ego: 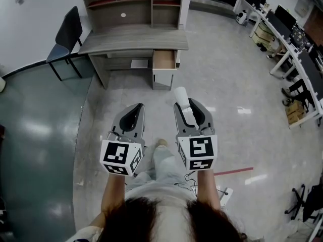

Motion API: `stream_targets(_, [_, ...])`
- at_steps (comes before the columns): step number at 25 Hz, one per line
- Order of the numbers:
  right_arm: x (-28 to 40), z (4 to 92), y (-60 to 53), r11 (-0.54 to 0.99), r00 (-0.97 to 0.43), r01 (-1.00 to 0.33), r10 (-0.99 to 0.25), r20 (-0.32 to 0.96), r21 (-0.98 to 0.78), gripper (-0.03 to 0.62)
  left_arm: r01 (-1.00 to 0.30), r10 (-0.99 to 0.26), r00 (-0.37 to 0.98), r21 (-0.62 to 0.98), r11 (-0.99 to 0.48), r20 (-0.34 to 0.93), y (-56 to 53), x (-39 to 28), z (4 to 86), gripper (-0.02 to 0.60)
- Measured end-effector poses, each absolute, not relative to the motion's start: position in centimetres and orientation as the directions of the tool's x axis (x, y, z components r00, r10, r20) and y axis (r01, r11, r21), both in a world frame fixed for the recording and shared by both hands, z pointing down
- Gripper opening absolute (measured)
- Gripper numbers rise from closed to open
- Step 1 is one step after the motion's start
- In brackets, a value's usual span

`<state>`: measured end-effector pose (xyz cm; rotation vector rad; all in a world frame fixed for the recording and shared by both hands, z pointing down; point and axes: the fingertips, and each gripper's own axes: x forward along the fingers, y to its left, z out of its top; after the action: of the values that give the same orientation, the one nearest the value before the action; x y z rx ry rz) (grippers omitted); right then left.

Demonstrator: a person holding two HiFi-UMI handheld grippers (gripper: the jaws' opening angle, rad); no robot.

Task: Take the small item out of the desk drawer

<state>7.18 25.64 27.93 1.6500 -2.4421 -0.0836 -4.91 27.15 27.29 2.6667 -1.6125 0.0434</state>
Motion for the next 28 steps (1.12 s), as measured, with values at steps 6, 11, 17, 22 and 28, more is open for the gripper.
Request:
stream_targets(6, [7.5,27.4,25.8,0.365,-0.351,-0.921,-0.929,0.118,0.134,0.166,-0.88,-0.879,0.475,0.004,-0.476,0.031,26.9,-4.8,26.9,0.012])
stream_targets(11, [7.6,27.0,25.5,0.361,-0.348,-0.925,-0.931,0.113,0.123,0.166,-0.877,-0.876,0.481,0.007,-0.481,0.029,26.1,-4.7,26.6,0.012])
stream_targets(17, [7.4,27.2,24.3,0.361,-0.347,-0.923,-0.93,0.123,0.131,0.166,-0.875,-0.874,0.485,0.016,-0.485,0.029,24.5,-5.1,26.7,0.012])
stream_targets(22, [7.4,27.3,23.3,0.358,-0.342,-0.925,-0.93,0.132,0.127,0.166,-0.868,-0.868,0.496,0.015,-0.496,0.035,23.3,-4.8,26.7,0.012])
stream_targets(28, [7.3,27.2,22.2,0.354,-0.338,-0.927,-0.931,0.135,0.121,0.166,-0.86,-0.859,0.51,0.012,-0.51,0.042,22.0,-4.8,26.6,0.012])
